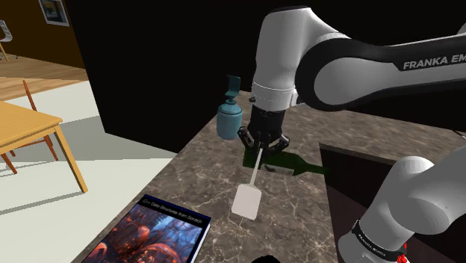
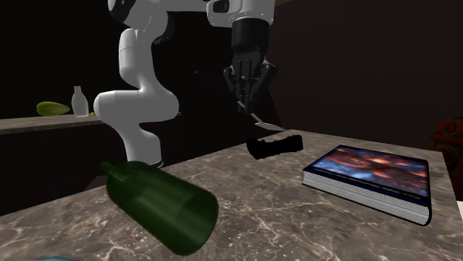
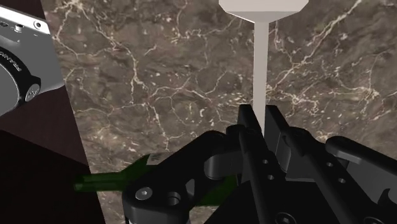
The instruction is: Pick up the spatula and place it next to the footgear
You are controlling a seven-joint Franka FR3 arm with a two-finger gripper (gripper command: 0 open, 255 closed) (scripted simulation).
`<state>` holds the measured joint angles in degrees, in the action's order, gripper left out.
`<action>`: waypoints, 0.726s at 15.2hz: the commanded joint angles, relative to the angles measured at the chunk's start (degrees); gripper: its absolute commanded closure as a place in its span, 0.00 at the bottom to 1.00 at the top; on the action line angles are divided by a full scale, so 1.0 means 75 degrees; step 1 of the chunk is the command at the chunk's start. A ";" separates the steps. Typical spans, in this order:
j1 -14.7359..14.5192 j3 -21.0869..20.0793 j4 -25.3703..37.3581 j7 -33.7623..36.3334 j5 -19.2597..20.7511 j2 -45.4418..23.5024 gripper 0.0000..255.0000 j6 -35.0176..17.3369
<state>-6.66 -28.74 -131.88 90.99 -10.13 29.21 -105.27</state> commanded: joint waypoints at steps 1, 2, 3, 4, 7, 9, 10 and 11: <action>-0.0006 -0.0048 -0.0185 0.0015 -0.0016 -0.0038 1.00 -0.0226; -0.0009 -0.0069 -0.0275 0.0020 -0.0025 -0.0053 1.00 -0.0332; -0.0013 -0.0090 -0.0363 0.0025 -0.0033 -0.0071 1.00 -0.0437; -0.0015 -0.0112 -0.0451 0.0032 -0.0041 -0.0090 1.00 -0.0543; -0.0020 -0.0182 -0.0704 0.0053 -0.0061 -0.0160 1.00 -0.0866; -0.0021 -0.0231 -0.0865 0.0070 -0.0072 -0.0218 1.00 -0.1084; -0.0021 -0.0257 -0.0944 0.0079 -0.0076 -0.0250 1.00 -0.1194; -0.0020 -0.0283 -0.1021 0.0089 -0.0080 -0.0285 1.00 -0.1304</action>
<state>-6.83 -30.59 -139.04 91.50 -10.72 27.44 -114.16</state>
